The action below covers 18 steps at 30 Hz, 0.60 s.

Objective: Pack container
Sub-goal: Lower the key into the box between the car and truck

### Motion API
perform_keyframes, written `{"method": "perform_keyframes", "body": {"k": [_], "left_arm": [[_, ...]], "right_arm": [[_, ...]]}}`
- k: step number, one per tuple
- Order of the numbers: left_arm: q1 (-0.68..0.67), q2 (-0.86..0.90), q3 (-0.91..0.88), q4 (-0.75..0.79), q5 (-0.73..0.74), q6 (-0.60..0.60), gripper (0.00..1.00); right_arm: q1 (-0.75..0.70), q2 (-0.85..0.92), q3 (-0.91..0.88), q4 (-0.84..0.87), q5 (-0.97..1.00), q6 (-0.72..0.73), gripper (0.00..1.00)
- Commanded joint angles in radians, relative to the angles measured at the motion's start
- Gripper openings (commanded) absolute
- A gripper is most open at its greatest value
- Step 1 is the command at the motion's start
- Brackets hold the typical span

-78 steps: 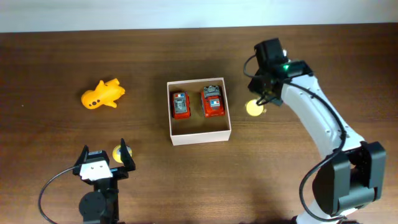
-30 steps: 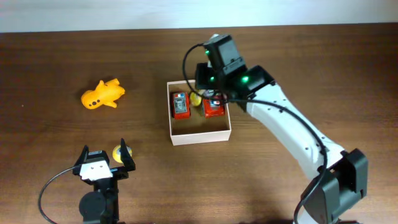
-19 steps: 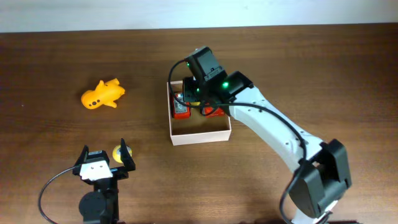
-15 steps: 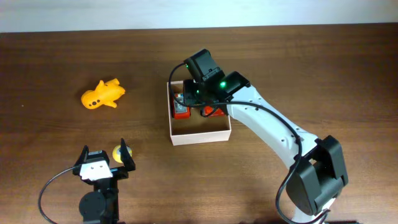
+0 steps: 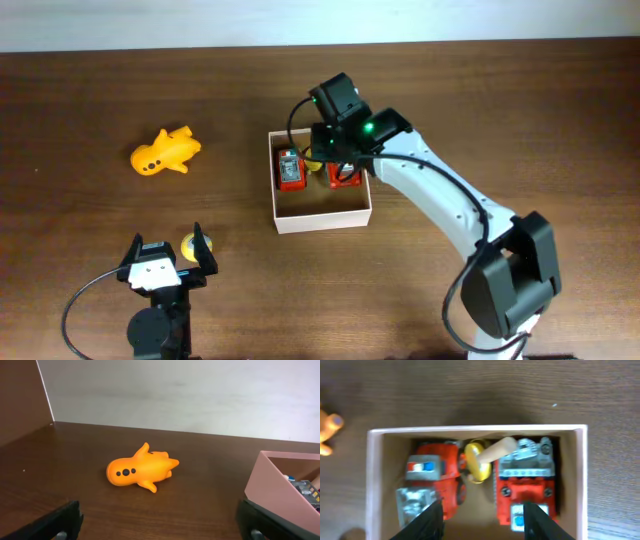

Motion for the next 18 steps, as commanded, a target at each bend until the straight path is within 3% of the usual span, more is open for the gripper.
{"method": "perform_keyframes", "body": {"k": [1,18], "left_arm": [[0.006,-0.006,-0.002,-0.005,0.007,0.016,0.99],[0.006,-0.006,-0.002,-0.005,0.007,0.016,0.99]], "right_arm": [[-0.022,0.041,0.012,0.006,0.02,-0.014,0.46],[-0.04,0.1,0.01,0.107,0.043,-0.014,0.46]]}}
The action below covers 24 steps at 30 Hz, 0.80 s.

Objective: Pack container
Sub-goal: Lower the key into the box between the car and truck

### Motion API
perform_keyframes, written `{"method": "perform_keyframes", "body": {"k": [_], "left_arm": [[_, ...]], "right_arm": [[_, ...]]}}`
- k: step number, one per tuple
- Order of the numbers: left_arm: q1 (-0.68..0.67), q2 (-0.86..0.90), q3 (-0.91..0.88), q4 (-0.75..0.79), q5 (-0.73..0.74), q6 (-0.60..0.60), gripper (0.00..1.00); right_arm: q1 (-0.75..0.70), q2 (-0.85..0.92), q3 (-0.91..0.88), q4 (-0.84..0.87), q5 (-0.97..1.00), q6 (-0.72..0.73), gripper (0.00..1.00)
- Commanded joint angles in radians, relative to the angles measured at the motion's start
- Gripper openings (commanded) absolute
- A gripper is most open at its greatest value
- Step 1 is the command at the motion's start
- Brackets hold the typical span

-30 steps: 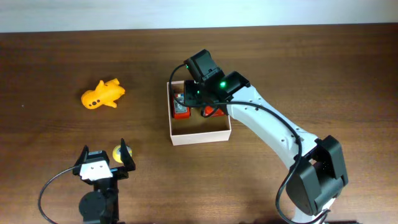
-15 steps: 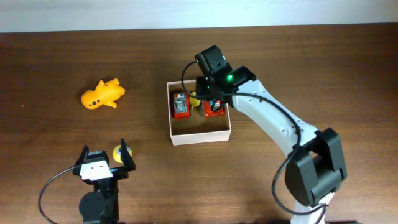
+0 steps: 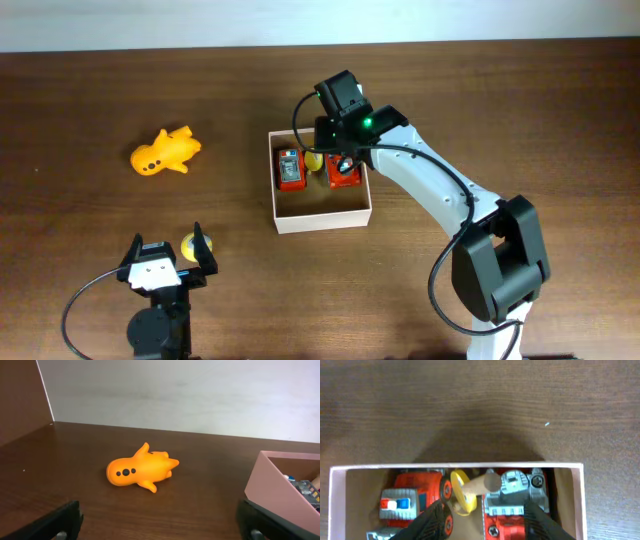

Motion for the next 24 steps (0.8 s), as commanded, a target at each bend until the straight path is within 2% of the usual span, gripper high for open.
{"method": "perform_keyframes", "body": {"k": [1,24], "left_arm": [[0.006,-0.006,-0.002,-0.005,0.007,0.016,0.99],[0.006,-0.006,-0.002,-0.005,0.007,0.016,0.99]], "right_arm": [[-0.009,0.034,0.01,0.002,0.021,-0.01,0.46],[-0.009,0.084,0.01,0.04,0.019,-0.007,0.45]]}}
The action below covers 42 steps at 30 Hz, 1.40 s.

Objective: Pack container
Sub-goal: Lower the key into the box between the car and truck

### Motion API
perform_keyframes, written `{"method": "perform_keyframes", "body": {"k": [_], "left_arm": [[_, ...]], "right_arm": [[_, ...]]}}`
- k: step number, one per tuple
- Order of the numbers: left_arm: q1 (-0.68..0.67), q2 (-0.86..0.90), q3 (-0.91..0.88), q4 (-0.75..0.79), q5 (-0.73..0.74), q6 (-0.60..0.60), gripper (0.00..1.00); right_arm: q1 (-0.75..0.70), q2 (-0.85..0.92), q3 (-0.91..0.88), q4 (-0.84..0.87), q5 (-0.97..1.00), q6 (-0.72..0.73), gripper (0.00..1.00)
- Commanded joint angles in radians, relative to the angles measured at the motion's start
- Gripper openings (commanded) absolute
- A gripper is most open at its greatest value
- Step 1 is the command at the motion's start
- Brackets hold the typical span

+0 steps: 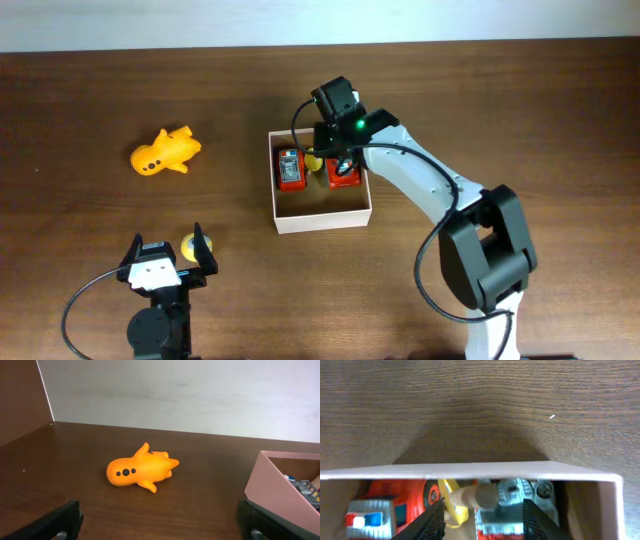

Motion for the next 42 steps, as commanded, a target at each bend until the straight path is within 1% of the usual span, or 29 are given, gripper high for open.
{"method": "perform_keyframes", "body": {"k": [1,4,6,10,19,26,42], "left_arm": [[0.006,-0.006,-0.002,-0.005,0.007,0.016,0.99],[0.006,-0.006,-0.002,-0.005,0.007,0.016,0.99],[0.006,-0.006,-0.002,-0.005,0.007,0.016,0.99],[0.006,-0.006,-0.002,-0.005,0.007,0.016,0.99],[0.006,-0.006,-0.002,-0.005,0.007,0.016,0.99],[0.006,-0.006,-0.002,-0.005,0.007,0.016,0.99],[0.006,-0.006,-0.002,-0.005,0.007,0.016,0.99]], "right_arm": [[-0.008,0.016,0.01,0.022,0.017,-0.008,0.45],[-0.008,0.016,0.01,0.036,0.017,-0.008,0.44],[-0.008,0.018,0.01,0.042,0.017,-0.008,0.41],[-0.008,0.02,0.01,0.041,0.017,-0.008,0.39],[-0.008,0.02,0.01,0.041,0.016,-0.008,0.31],[-0.006,0.02,0.01,0.041,0.016,-0.008,0.27],[-0.005,0.02,0.01,0.045,-0.014,-0.008,0.23]]}}
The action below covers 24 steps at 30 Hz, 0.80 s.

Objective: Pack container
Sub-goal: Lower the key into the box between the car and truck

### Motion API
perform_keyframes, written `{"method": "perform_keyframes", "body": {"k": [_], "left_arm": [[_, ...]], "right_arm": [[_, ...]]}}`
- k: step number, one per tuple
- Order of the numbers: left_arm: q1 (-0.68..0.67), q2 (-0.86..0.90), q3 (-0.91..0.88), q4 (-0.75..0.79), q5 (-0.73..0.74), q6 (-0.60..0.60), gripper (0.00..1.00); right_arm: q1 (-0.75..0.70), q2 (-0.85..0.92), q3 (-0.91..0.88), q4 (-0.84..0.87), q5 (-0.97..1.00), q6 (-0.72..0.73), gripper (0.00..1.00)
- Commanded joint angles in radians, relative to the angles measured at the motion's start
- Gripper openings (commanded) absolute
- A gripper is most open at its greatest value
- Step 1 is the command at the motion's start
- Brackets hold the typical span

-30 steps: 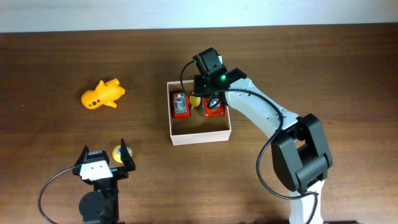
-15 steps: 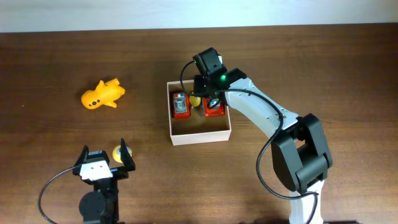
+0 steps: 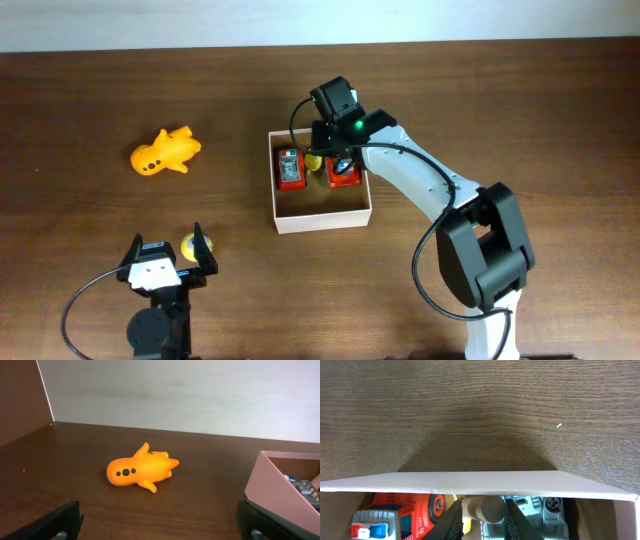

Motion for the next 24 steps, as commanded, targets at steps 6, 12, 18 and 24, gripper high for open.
{"method": "perform_keyframes", "body": {"k": [6,12,18,24], "left_arm": [[0.006,-0.006,-0.002,-0.005,0.007,0.016,0.99],[0.006,-0.006,-0.002,-0.005,0.007,0.015,0.99],[0.006,-0.006,-0.002,-0.005,0.007,0.016,0.99],[0.006,-0.006,-0.002,-0.005,0.007,0.016,0.99]], "right_arm": [[-0.004,0.009,0.01,0.022,-0.068,-0.007,0.23],[0.009,0.009,0.01,0.029,-0.089,-0.007,0.22],[0.042,0.009,0.01,0.025,-0.089,-0.01,0.22],[0.083,0.008,0.01,-0.009,-0.097,-0.01,0.22]]}}
